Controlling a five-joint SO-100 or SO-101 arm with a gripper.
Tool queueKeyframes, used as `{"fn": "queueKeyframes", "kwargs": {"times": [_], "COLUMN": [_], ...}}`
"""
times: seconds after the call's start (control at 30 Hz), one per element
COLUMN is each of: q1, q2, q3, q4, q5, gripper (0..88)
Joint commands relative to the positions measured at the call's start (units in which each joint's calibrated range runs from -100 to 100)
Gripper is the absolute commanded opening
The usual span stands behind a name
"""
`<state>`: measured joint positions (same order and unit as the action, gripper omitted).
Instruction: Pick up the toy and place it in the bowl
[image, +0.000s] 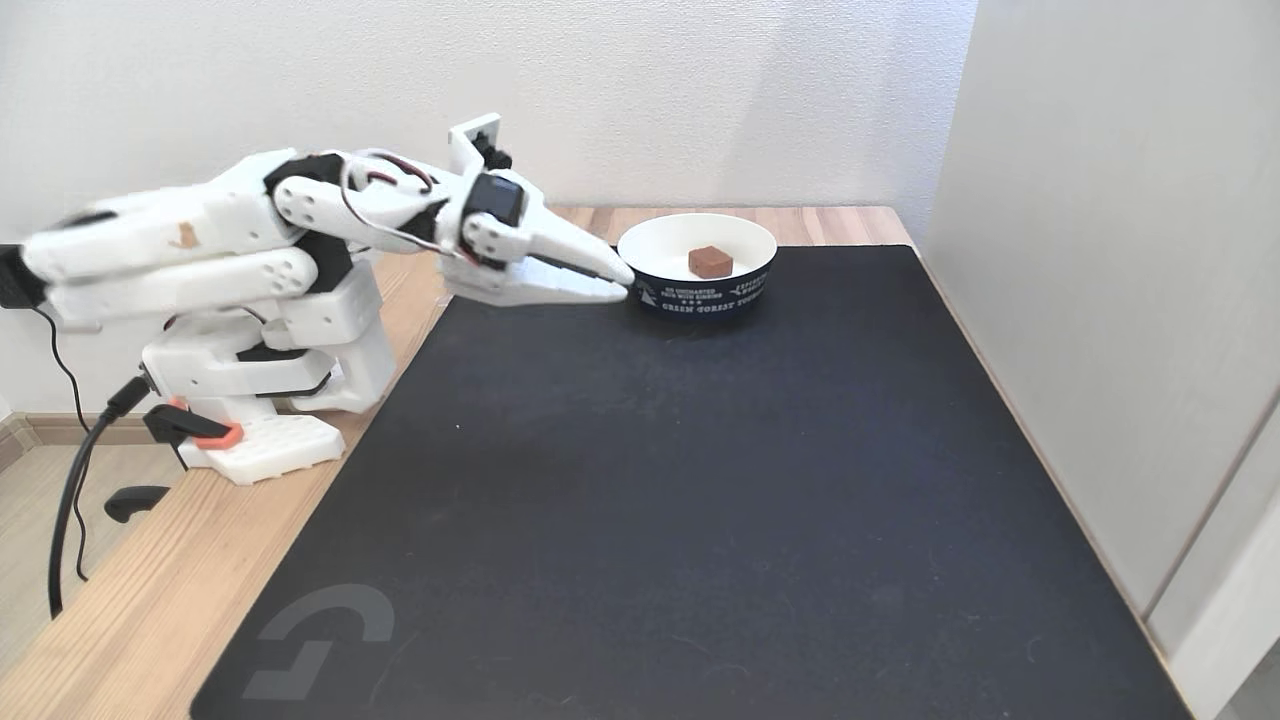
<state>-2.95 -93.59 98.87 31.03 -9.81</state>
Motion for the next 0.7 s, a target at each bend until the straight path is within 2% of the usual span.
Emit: {"fn": "queueKeyframes", "kwargs": {"times": [0.0, 0.17, 0.3, 0.67], "q1": [2.8, 3.6, 3.1, 2.9], "q2": [-5.4, -5.7, -5.8, -5.7], "q3": [0.7, 0.7, 0.6, 0.6], "q4": [11.6, 21.7, 22.5, 22.1], "q5": [5.4, 5.6, 8.6, 8.2], "gripper": [2.4, 2.3, 2.3, 2.5]}}
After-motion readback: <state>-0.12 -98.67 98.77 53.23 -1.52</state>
